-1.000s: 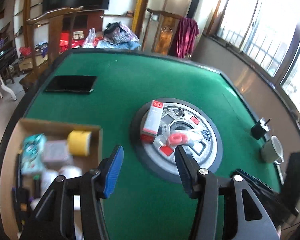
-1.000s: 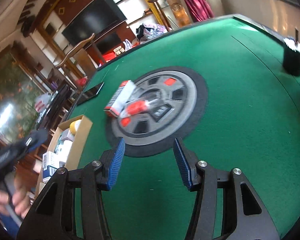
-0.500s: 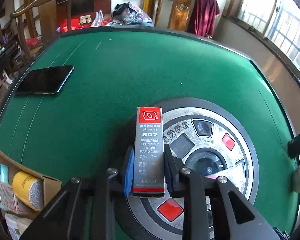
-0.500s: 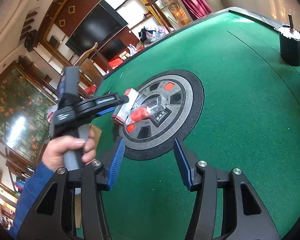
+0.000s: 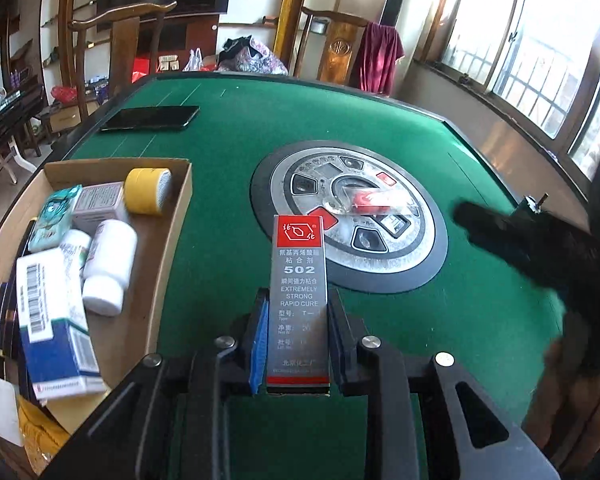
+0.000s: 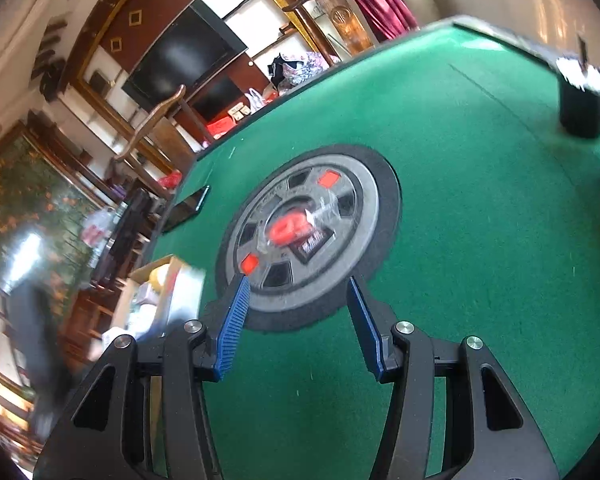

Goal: Organize objects
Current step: 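Grasp the red number candle package with the right gripper while the left holds the glue box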

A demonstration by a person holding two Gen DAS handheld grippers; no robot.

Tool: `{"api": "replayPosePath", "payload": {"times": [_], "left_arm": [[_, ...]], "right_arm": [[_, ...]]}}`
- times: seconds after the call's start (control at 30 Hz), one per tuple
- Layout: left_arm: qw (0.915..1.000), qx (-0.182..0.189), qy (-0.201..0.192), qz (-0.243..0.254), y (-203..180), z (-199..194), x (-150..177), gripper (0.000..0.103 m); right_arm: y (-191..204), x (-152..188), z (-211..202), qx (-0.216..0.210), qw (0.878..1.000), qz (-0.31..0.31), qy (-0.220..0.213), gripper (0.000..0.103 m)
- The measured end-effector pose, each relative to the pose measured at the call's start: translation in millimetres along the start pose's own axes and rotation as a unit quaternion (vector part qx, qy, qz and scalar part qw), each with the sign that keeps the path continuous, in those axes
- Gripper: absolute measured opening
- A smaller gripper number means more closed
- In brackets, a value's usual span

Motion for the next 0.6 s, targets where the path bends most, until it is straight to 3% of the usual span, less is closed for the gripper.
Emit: {"api": "replayPosePath", "payload": {"times": [0.1, 0.17, 0.37, 0.53, 0.6], "left_arm": [[0.9999, 0.011, 0.000, 0.002, 3, 4, 4, 0.026], [0.9997, 0.022, 0.007, 0.001, 2, 10, -1, 0.026], [0.9987, 0.038, 0.034, -0.001, 2, 27, -1, 0.026], [0.9988, 0.033, 0.036, -0.003, 6, 30, 0, 0.026], [0.9988, 0.032, 0.037, -0.003, 6, 32, 0, 0.026]], "right_arm": [[26, -24, 27, 0.023, 0.998, -0.053, 0.032, 0.051], [26, -42, 42, 0.060, 0.995, -0.068, 0.030, 0.051], [4, -83, 80, 0.082, 0.994, -0.057, 0.042, 0.051], [-2, -96, 101, 0.086, 0.992, -0.064, 0.070, 0.051], [-6, -88, 109, 0.104, 0.987, -0.071, 0.100, 0.050]]}}
Point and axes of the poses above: each gripper's, at about its wrist camera, not at the fingertips, and z roughly the way its jaws point, y to its left, x to its underside, the point moved 10 cm from there along z, roughly the way its jaws point, and after that the axes turned 13 degrees about y, right-handed, at the moved point
